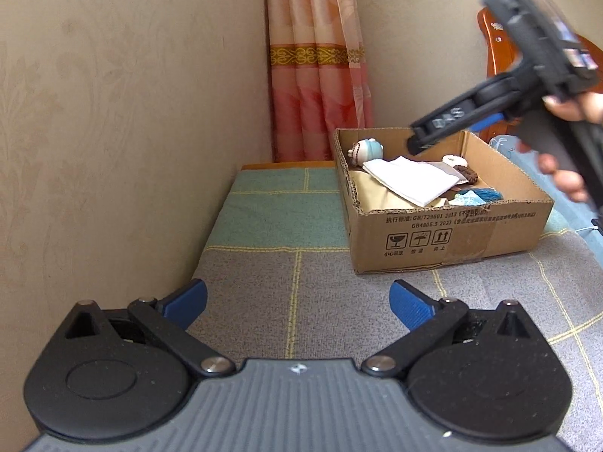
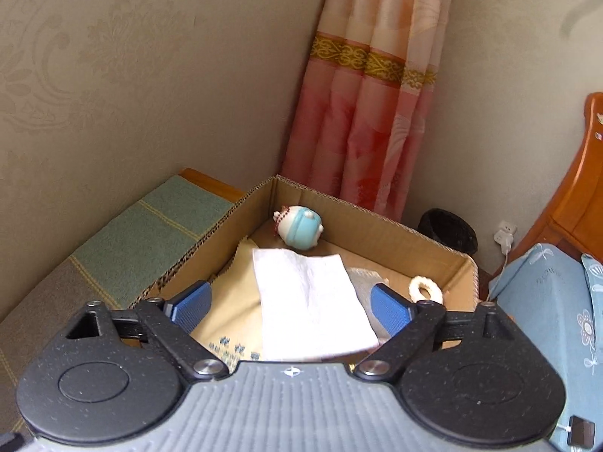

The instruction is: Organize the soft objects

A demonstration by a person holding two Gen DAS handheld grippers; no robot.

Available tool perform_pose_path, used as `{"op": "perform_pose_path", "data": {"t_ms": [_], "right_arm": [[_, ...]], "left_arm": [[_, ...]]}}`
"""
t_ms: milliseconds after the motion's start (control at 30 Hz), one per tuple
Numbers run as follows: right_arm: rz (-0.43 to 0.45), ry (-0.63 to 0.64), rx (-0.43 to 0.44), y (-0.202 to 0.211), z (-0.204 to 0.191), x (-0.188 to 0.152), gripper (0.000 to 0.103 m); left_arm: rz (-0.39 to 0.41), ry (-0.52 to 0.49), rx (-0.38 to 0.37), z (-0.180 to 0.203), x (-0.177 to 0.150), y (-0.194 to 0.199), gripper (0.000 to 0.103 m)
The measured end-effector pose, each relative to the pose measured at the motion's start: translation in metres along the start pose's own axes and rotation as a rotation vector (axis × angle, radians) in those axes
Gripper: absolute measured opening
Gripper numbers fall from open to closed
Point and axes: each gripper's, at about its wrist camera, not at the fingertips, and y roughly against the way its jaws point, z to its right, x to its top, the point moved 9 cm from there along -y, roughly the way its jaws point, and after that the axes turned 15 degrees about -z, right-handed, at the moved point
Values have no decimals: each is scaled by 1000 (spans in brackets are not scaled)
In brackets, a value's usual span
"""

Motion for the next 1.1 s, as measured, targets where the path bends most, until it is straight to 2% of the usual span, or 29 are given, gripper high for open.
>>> {"op": "perform_pose_path", "data": {"t_ms": [133,267,433,567,833,1100], "right_arm": [[-17,-33,-28,21,5,-23,103],[-101,-103,-59,34,8,-60,103],[-164,-197,-109,48,14,-110,103],[-177,-272,-86,61,16,-138,103],[-134,-341,-86,82,22,-151,103],[-123,-353,-97,86,29,-153,103]], "left_arm": [[5,-5,4,7,2,4,102],[0,-19,14,15,5,8,102],[-49,-10,-11,25,13,12,102],[-100,-2,-16,36,24,13,102],[-99,-31,-14,60,40,20,102],[-108,-34,-3,65,44,20,102]]}}
